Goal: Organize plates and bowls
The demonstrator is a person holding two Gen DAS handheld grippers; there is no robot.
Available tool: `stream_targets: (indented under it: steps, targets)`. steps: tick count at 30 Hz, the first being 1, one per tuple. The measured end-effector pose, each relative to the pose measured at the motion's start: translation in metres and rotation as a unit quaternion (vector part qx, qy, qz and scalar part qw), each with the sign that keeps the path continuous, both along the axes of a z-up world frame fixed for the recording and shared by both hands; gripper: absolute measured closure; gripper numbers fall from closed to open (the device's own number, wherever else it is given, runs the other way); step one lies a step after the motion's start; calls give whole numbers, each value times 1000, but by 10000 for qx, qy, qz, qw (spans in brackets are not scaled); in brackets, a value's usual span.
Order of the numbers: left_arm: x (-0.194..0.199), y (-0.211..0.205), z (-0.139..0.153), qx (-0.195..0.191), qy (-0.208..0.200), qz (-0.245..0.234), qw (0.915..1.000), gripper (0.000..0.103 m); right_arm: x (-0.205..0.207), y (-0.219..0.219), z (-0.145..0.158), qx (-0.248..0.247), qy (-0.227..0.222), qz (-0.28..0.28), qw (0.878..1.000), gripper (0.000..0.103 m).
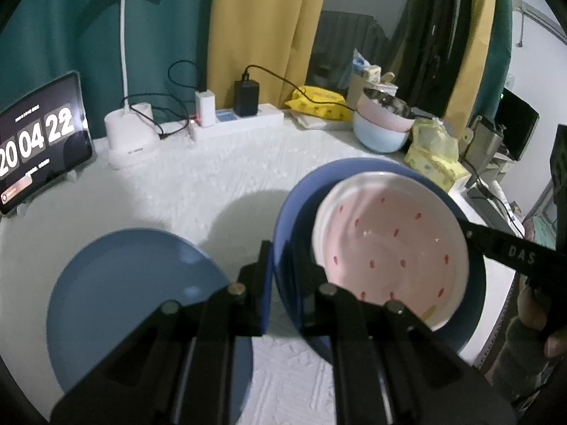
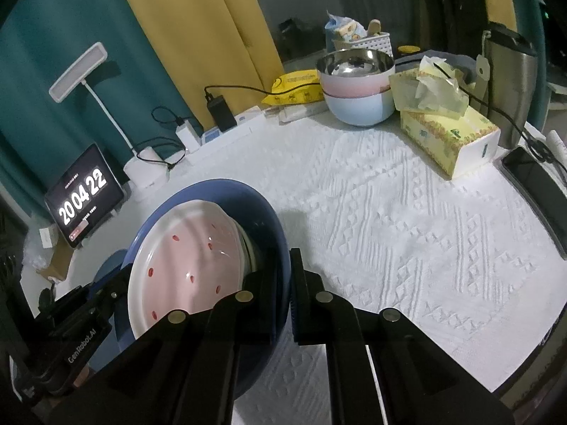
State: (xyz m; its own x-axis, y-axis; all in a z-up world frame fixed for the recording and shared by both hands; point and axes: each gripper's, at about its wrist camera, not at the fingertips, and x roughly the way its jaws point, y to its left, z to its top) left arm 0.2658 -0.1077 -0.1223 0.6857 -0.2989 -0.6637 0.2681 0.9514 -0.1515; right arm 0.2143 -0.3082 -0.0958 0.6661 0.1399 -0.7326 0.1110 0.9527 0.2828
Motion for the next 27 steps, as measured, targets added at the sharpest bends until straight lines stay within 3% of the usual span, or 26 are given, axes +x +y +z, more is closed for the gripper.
stream_targets:
  steps: [27]
  targets:
    - [-12, 45, 36, -130, -390, 320, 9986, 95, 4, 42, 36, 33, -392, 290, 9988, 96]
